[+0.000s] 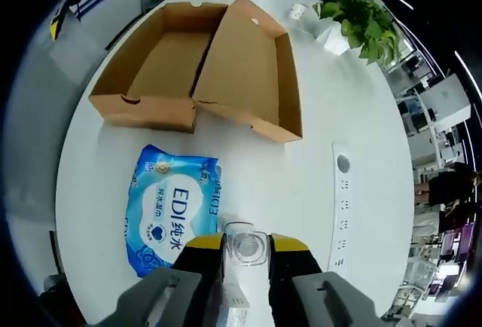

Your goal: Operate the shoe box by opening the lid, removing the specified soft item, and placing it in the target area until the item is outside and the box remains undamaged.

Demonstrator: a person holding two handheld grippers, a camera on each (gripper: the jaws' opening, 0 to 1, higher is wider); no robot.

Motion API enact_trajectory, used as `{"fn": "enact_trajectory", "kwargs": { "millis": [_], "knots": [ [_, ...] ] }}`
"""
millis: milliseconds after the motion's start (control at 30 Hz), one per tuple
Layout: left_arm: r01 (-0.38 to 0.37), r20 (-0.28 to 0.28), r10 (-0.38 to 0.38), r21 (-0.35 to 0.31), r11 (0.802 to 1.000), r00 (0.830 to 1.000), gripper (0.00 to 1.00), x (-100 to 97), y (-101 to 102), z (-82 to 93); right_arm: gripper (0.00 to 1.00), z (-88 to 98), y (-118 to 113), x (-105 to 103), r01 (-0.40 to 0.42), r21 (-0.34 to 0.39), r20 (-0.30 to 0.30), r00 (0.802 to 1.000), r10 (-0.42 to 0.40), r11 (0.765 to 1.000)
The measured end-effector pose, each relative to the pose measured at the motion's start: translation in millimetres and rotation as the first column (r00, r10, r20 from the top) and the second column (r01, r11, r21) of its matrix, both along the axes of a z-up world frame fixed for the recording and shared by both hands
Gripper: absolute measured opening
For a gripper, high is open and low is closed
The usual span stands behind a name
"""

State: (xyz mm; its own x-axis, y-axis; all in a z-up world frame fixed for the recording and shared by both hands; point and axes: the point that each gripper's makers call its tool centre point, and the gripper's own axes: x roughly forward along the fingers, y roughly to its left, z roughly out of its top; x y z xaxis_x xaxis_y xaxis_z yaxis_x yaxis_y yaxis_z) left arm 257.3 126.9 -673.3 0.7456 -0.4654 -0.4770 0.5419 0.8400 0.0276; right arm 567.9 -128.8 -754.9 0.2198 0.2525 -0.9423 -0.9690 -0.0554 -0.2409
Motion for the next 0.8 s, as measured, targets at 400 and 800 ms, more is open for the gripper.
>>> {"fn": "enact_trajectory", "kwargs": {
  "millis": [400, 800],
  "knots": [
    [-0.007, -0.006, 0.007, -0.003, 1.0, 1.0, 0.97, 0.1, 2, -1.2, 0.18, 2.2, 0, 5, 0.029, 0.014, 0.014, 0.999, -0.03, 0.999],
    [-0.015, -0.021, 0.015, -0.006, 1.0, 1.0, 0.98, -0.2, 3, -3.9, 0.22, 5.0, 1, 9, 0.065, 0.029, 0.031, 0.997, -0.066, 0.997]
  ]
}}
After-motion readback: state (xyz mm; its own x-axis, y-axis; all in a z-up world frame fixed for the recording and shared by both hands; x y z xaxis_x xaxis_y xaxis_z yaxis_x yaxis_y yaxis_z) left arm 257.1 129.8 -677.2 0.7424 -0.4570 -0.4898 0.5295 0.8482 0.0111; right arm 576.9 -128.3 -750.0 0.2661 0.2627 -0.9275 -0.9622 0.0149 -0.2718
